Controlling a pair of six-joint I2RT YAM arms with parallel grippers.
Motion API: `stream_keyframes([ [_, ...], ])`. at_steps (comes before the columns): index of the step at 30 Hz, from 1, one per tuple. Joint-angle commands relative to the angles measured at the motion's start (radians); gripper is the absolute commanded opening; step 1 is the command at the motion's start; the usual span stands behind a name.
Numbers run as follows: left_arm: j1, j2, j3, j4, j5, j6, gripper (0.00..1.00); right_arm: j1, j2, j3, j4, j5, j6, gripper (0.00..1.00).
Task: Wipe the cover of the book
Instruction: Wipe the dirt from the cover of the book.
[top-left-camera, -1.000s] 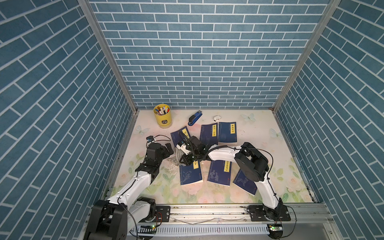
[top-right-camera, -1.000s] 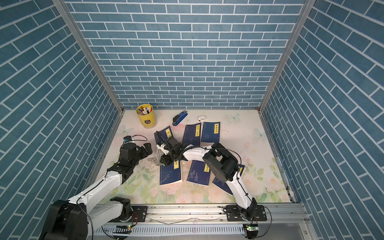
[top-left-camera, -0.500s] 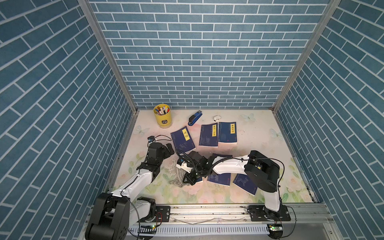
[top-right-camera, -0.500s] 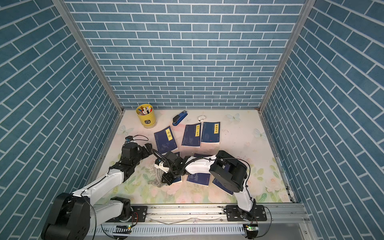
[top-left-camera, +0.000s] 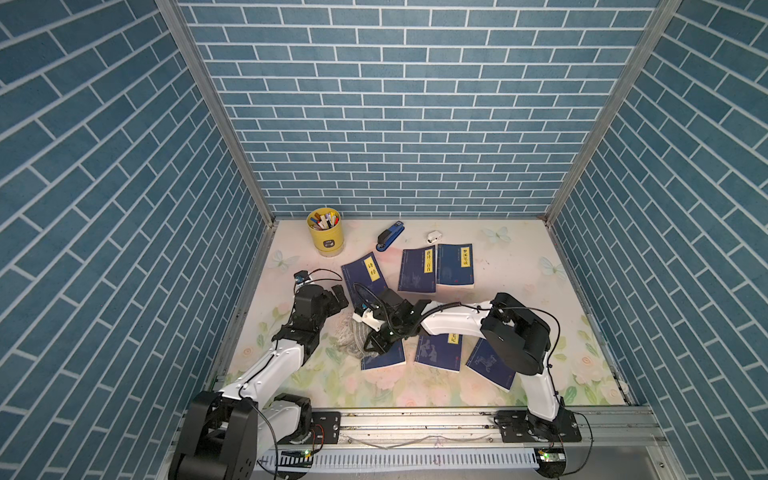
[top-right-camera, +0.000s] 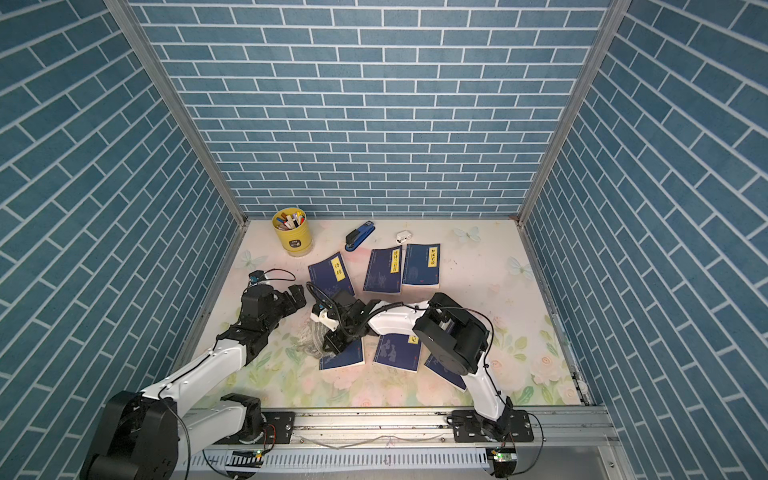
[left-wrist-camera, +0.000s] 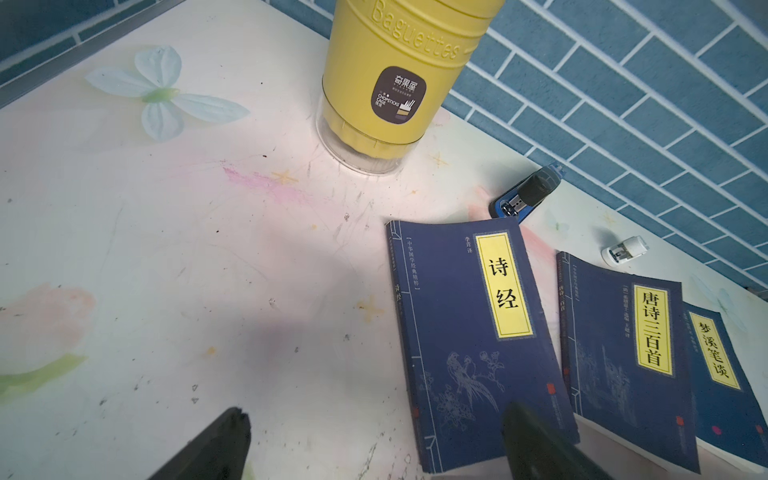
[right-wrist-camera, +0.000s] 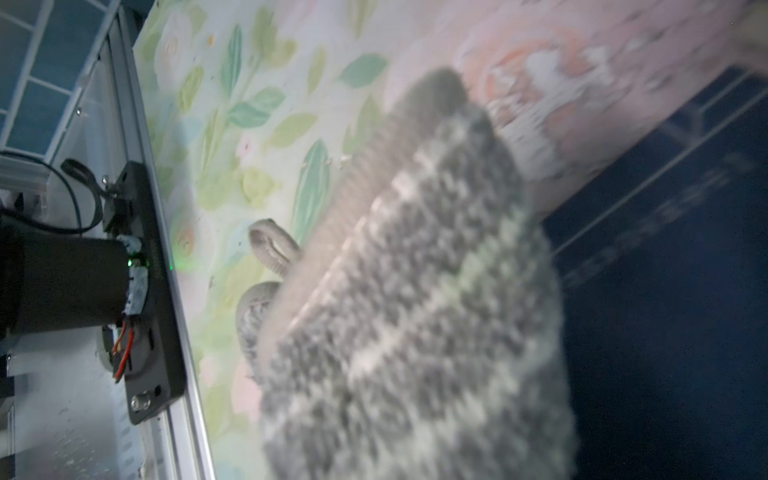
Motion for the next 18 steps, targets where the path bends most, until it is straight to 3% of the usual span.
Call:
stream_keyframes([
  [1,0.005,-0.004,-0.017,-0.01,-0.012,-0.005,1.0,-0.044,0.134,0.043,-0.117,0.091,-0.076,0.0],
  [9,0.005,0.009,-0.02,0.004,0.0,-0.008,1.0,-0.069,0.208,0.165,-0.16,0.082,-0.103,0.0],
  [14,0.005,0.031,-0.018,0.02,0.005,-0.009,1.0,-0.067,0.179,0.123,-0.155,0.071,-0.081,0.0],
  [18,0.005,0.049,-0.009,0.029,0.015,-0.005,1.0,-0.04,0.075,0.008,-0.148,0.072,-0.073,0.0],
])
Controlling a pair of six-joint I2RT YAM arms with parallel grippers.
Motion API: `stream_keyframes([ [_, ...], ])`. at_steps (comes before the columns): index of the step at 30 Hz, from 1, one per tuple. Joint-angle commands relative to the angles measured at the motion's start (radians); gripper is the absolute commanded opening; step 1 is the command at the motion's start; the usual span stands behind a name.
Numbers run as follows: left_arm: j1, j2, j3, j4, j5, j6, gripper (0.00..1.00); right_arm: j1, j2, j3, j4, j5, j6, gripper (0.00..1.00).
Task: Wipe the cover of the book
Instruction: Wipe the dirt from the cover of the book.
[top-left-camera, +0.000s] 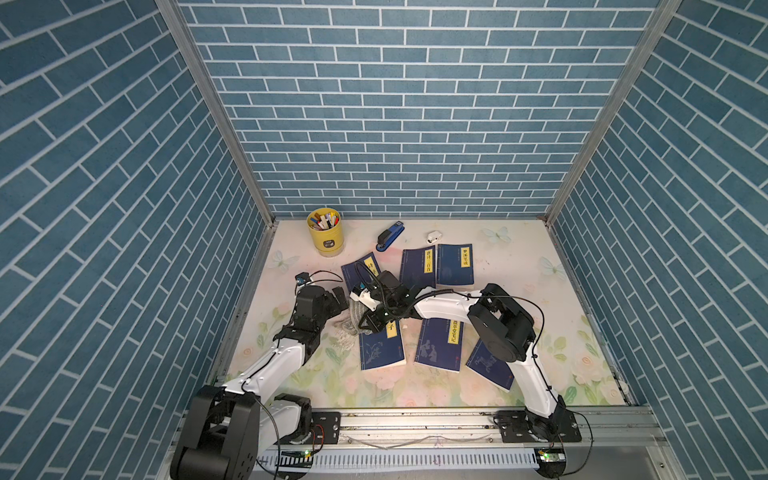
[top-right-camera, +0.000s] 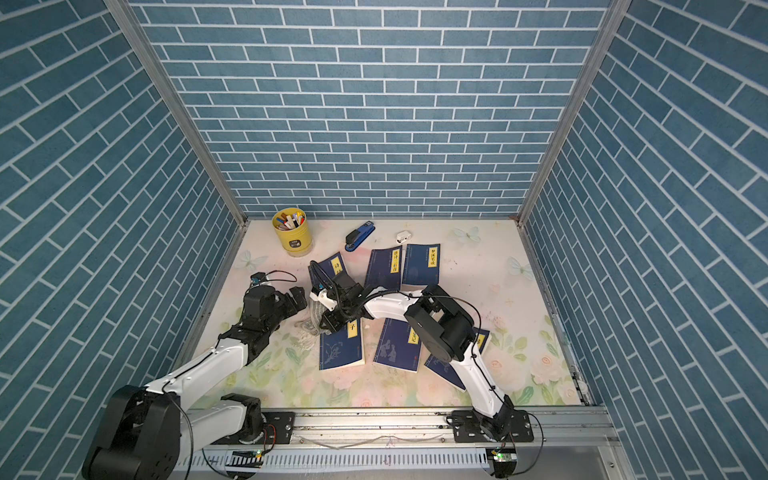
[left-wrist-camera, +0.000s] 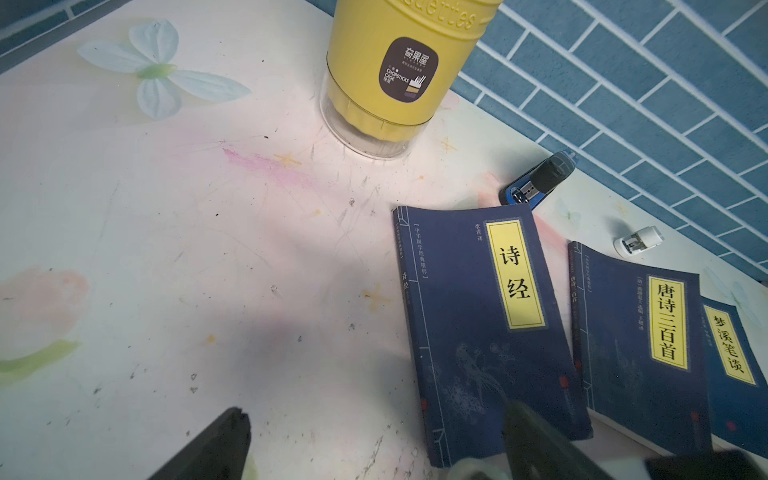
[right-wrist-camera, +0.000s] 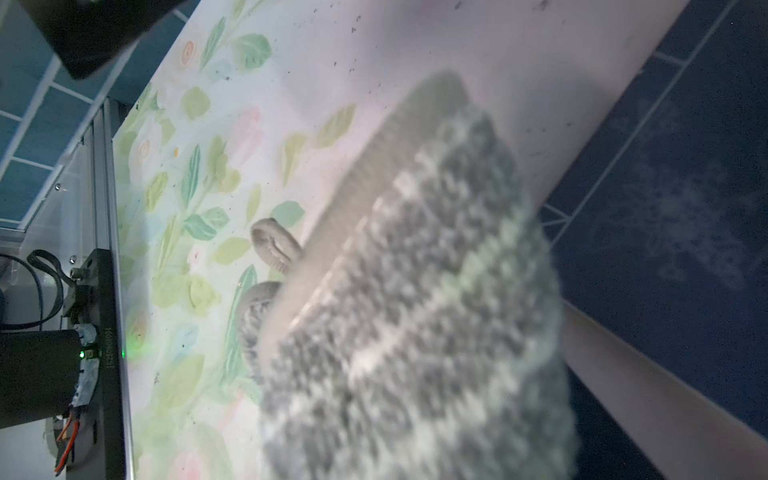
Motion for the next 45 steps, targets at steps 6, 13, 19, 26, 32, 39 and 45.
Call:
stream_keyframes([
  [6,0.006,0.022,0.002,0.028,0.009,0.005,1.0,0.095,-0.142,-0.294,-0.164,0.043,0.003,0.0],
  [13,0.005,0.033,0.01,0.026,0.014,0.007,1.0,0.106,-0.15,-0.338,-0.126,0.055,-0.005,0.0],
  [19,0.005,0.01,0.001,0.014,0.02,0.007,1.0,0.001,-0.041,-0.164,-0.15,0.153,-0.014,0.0],
  [26,0.005,0.004,0.012,-0.013,0.023,0.02,1.0,-0.058,-0.009,-0.09,-0.176,0.154,-0.036,0.0],
  [32,0.005,0.02,0.001,0.008,0.04,0.026,1.0,0.013,-0.121,-0.266,-0.176,0.105,-0.017,0.0],
  [39,0.005,0.054,0.015,0.002,0.054,0.058,1.0,0.096,-0.269,-0.486,-0.118,0.125,0.094,0.0],
  [45,0.005,0.092,0.033,0.009,0.071,0.062,1.0,0.011,-0.165,-0.364,-0.117,0.24,0.071,0.0],
])
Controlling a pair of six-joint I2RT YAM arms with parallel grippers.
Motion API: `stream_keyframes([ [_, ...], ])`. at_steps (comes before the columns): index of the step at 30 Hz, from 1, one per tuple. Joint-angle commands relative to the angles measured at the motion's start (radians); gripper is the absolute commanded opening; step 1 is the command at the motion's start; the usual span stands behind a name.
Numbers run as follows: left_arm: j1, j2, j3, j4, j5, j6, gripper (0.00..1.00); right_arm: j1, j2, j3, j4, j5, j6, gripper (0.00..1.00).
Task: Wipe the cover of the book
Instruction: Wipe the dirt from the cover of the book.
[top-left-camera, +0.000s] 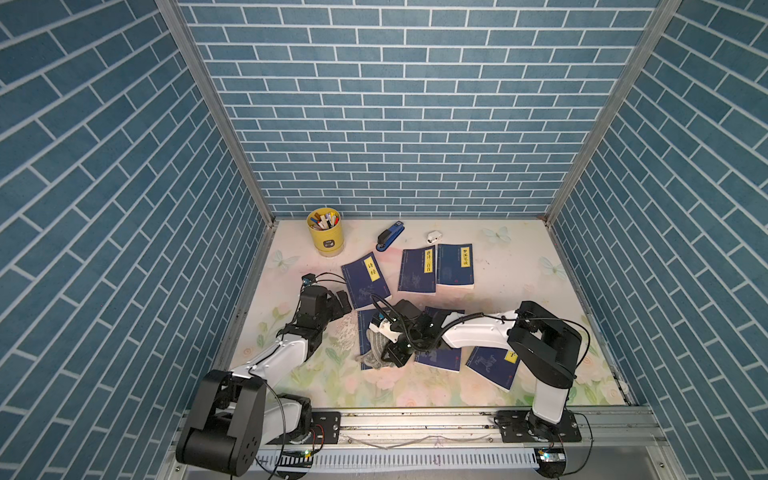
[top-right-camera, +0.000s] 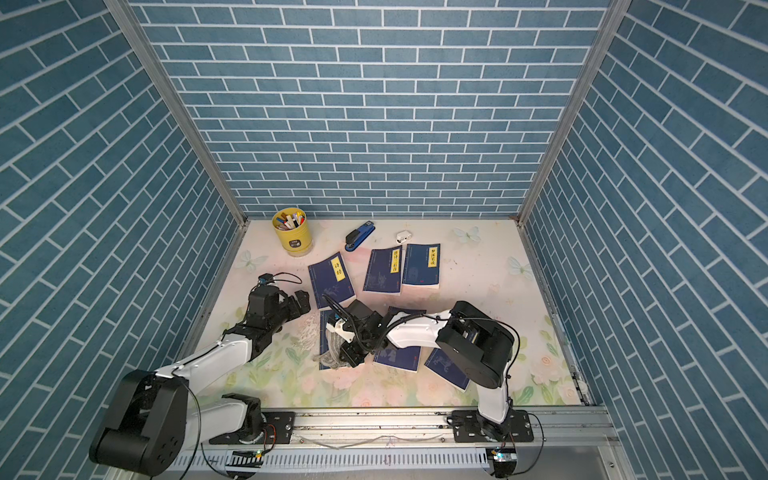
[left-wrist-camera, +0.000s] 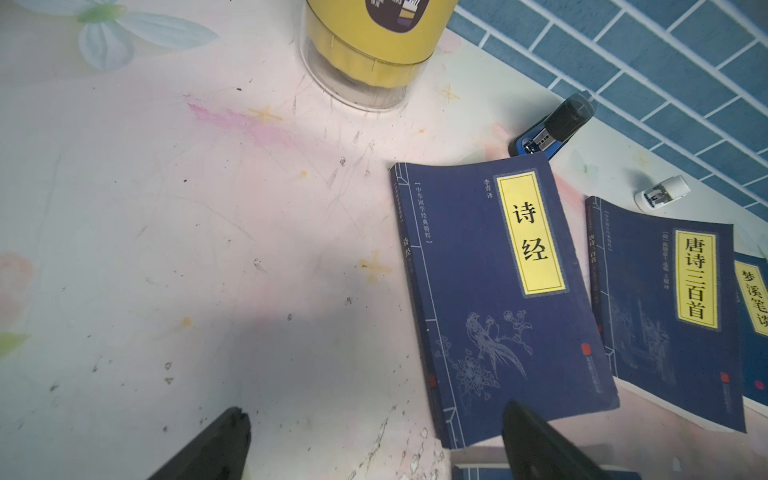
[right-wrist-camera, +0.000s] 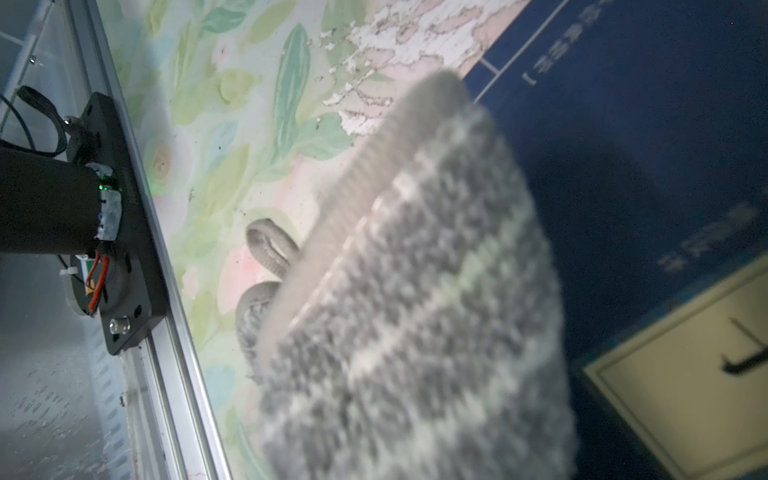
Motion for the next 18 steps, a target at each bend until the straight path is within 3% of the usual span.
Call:
stream_keyframes([
  [1,0.005,0.01,0.026,0.008,0.018,0.017,1.0,-0.092,0.151,0.057,-0.129,0.165,0.007,0.0],
  [9,0.005,-0.023,-0.002,0.02,0.029,-0.007,1.0,-0.167,0.231,0.239,-0.198,0.168,-0.053,0.0],
  [18,0.005,-0.002,-0.003,0.036,0.032,0.002,1.0,-0.038,0.058,-0.009,-0.21,0.155,-0.014,0.0],
])
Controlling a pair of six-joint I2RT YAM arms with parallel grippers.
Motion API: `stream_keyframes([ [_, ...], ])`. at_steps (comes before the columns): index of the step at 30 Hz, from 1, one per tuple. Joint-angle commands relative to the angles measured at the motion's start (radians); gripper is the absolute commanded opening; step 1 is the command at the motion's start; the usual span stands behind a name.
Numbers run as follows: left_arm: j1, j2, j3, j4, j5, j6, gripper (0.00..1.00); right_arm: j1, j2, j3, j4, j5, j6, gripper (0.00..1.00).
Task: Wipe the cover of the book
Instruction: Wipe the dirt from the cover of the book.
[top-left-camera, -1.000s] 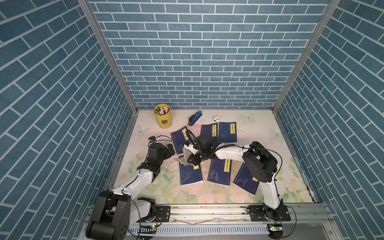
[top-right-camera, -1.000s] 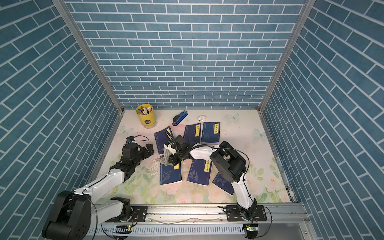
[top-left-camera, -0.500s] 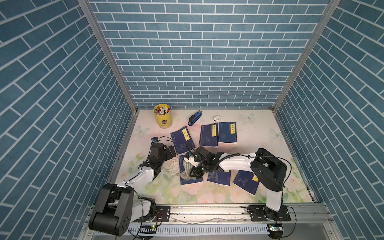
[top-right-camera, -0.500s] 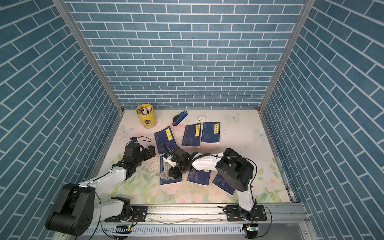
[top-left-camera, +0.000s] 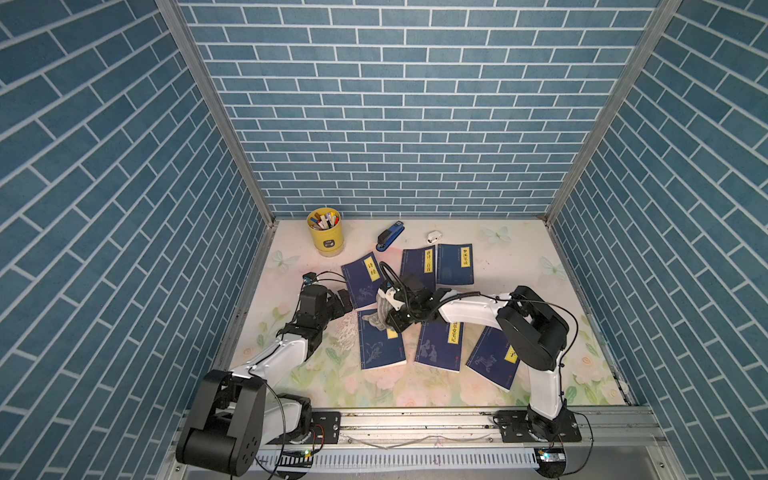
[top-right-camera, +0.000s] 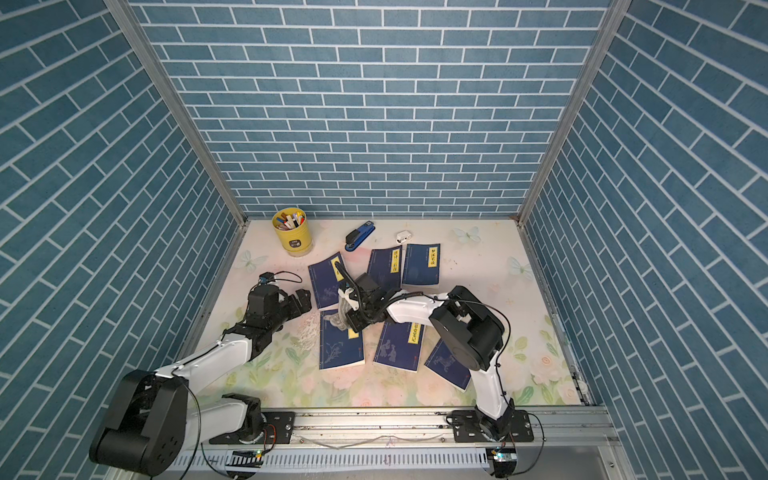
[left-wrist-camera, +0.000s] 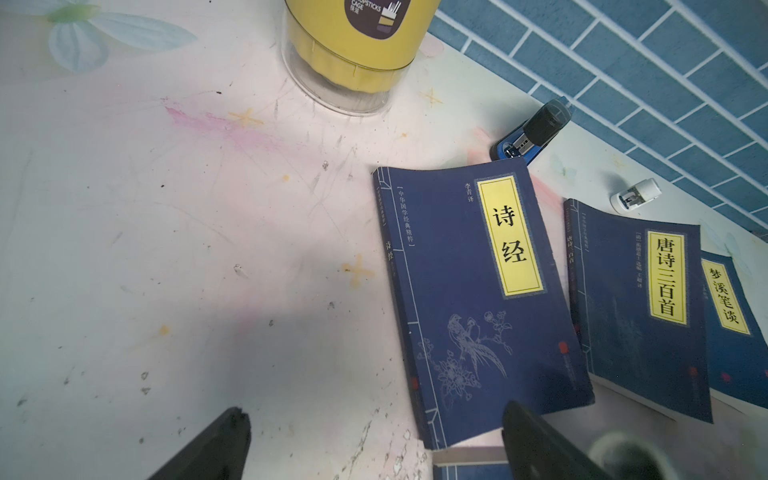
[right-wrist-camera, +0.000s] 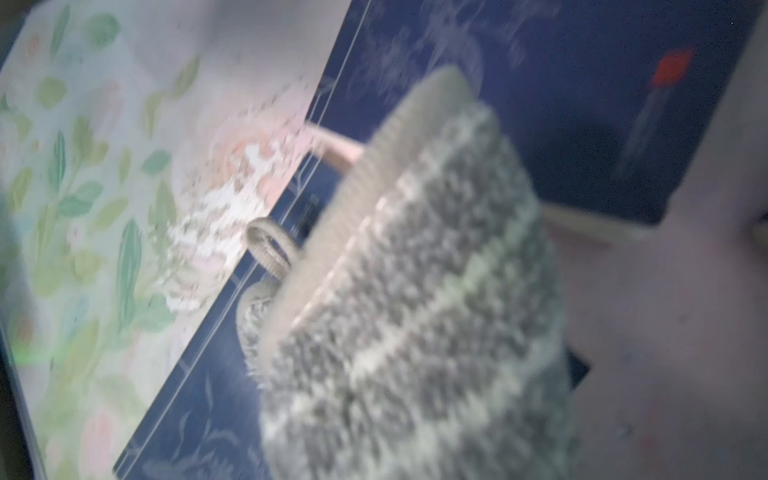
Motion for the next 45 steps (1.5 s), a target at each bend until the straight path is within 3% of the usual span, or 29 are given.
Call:
stream_keyframes([
  [1,0.005,0.012,-0.003,0.016,0.003,0.01,1.0,0.086,-0.014,-0.126,-0.196,0.021,0.013,0.0],
  [8,0.005,0.027,-0.004,0.024,0.012,0.013,1.0,0.129,-0.095,-0.226,-0.174,0.065,0.079,0.0],
  [19,0.004,0.006,-0.032,0.03,0.031,-0.006,1.0,-0.064,0.125,0.08,-0.226,0.129,0.003,0.0],
  [23,0.004,-0.012,-0.035,0.015,0.027,-0.006,1.0,-0.075,0.142,0.147,-0.273,0.124,-0.025,0.0],
  [29,0.004,-0.009,-0.03,0.018,0.007,-0.001,1.0,-0.021,0.089,0.055,-0.292,0.118,-0.027,0.0],
  [37,0.004,0.019,-0.024,0.025,0.017,0.0,1.0,0.109,-0.028,-0.131,-0.294,0.1,0.076,0.0],
  [45,0.004,0.008,-0.043,0.027,0.024,-0.001,1.0,0.111,-0.218,-0.225,-0.326,0.082,0.069,0.0],
])
